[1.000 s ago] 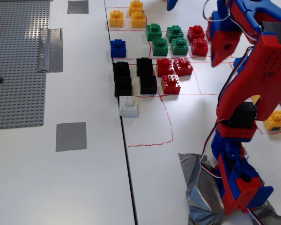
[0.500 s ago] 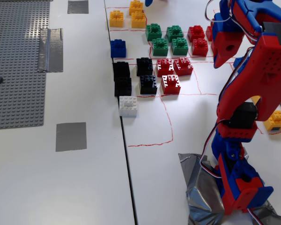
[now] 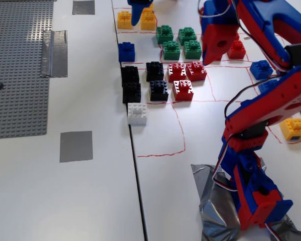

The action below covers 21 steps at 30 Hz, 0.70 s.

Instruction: Grab the block and put it in the grey marker

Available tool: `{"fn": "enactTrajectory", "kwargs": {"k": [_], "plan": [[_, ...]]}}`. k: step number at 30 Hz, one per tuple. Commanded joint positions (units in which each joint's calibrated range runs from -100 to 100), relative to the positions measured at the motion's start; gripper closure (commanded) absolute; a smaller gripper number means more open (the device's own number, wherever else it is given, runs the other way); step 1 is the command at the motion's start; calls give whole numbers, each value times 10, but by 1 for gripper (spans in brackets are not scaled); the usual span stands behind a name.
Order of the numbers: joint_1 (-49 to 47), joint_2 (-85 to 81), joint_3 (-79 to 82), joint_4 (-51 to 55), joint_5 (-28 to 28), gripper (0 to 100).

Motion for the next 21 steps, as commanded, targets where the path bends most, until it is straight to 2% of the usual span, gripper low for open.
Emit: {"fn": "enactTrajectory", "kwargs": {"k": [1,4,8,15,21], "plan": [[-53,-37,-16,11,-25,97],[-100,-35,-15,29,-63,90],[-131,-28,4,32,-102,86],[-169,22,24,39,-139,77],[-212,84,12,39,-161,77]]}}
